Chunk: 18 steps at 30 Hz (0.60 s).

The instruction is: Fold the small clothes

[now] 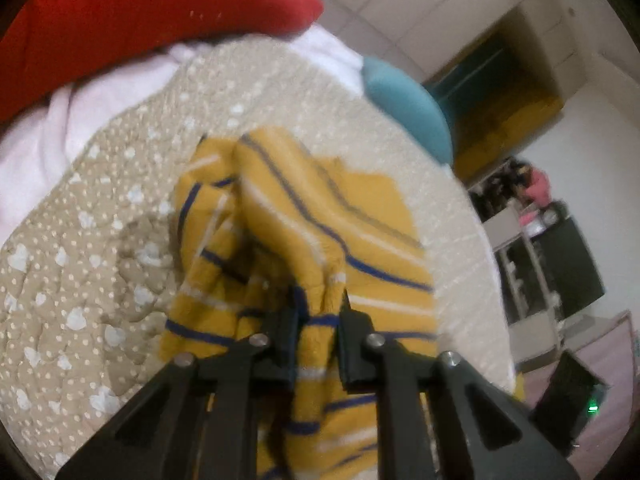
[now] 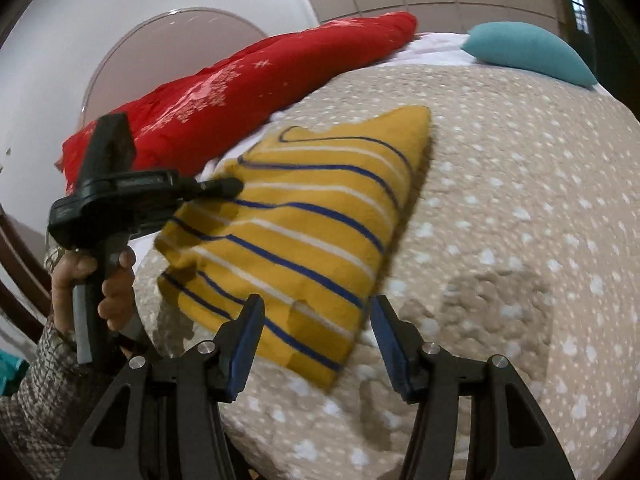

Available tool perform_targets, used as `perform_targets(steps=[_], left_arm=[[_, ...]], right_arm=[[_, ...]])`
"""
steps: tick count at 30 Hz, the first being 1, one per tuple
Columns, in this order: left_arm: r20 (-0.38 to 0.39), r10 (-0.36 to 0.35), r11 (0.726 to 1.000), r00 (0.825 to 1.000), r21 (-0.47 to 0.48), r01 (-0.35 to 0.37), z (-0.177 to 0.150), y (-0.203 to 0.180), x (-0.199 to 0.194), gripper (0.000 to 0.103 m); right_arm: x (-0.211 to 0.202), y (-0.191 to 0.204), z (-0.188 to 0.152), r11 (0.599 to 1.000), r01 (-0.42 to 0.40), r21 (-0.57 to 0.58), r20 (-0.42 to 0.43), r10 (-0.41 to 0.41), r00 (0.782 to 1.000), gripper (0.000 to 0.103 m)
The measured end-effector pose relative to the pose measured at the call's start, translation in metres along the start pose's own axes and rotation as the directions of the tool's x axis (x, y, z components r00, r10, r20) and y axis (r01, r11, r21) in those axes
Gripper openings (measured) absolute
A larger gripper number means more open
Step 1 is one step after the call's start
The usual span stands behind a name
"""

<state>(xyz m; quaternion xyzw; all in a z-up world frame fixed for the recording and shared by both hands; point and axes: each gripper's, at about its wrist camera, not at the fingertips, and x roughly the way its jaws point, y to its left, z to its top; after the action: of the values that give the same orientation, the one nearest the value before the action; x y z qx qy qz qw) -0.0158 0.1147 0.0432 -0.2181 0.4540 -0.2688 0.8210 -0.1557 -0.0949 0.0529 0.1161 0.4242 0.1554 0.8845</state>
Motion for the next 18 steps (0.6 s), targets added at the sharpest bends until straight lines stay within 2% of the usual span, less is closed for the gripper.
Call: perform_targets(steps=[3,4,6,7,9,11,13,15,16,18], left_arm=[[0.071,-0.028,1.000,0.997,-0.001,0.029,0.001,-0.007,-0.039,0.013],[0.085,-0.009,1.000,0.996,0.003,0.009,-0.001,-0.006,-0.048,0.013],[0.085,0.058,0.998,0.995,0.006,-0.059,-0.006,-0.003,-0.051,0.014],[0.058,0.118,0.993,0.991,0.009,-0.119,-0.009,0.003,-0.043,0.014],[-0.017,0.193,0.981,0.981,0.011,-0.192,-0.015,0.016,-0.020,0.020],[-0.060,0.252,0.968,0.966,0.017,-0.251,-0.021,0.028,0.002,0.047],[-0.046,0.219,0.976,0.975,-0.002,-0.219,-0.020,0.030,-0.003,0.049],[-0.027,0.166,0.985,0.986,-0.036,-0.167,-0.018,0.032,-0.016,0.061],[-0.003,0.155,0.987,0.988,-0.046,-0.155,-0.019,0.032,-0.025,0.072],[0.037,0.132,0.990,0.991,-0.051,-0.130,-0.024,0.031,-0.038,0.077]], right_arm=[[-0.009,-0.009,-0.001,1.000,0.006,0.006,0.024,-0.006,1.000,0.060],[-0.011,-0.012,-0.002,1.000,0.006,0.010,0.030,-0.006,1.000,0.060],[-0.011,-0.019,-0.003,1.000,-0.002,0.024,0.035,0.001,0.999,0.060],[-0.010,-0.022,-0.005,0.999,-0.005,0.036,0.034,0.004,0.999,0.060],[-0.005,-0.026,-0.008,0.999,-0.011,0.053,0.025,0.009,1.000,0.060],[0.001,-0.028,-0.011,0.997,-0.014,0.072,0.013,0.013,1.000,0.060],[0.000,-0.026,-0.011,0.998,-0.009,0.065,0.010,0.009,1.000,0.060],[-0.004,-0.023,-0.011,0.998,-0.010,0.054,0.020,0.009,1.000,0.060],[-0.008,-0.023,-0.010,0.999,-0.015,0.051,0.028,0.014,1.000,0.060],[-0.009,-0.024,-0.008,0.998,-0.026,0.056,0.034,0.024,0.999,0.060]])
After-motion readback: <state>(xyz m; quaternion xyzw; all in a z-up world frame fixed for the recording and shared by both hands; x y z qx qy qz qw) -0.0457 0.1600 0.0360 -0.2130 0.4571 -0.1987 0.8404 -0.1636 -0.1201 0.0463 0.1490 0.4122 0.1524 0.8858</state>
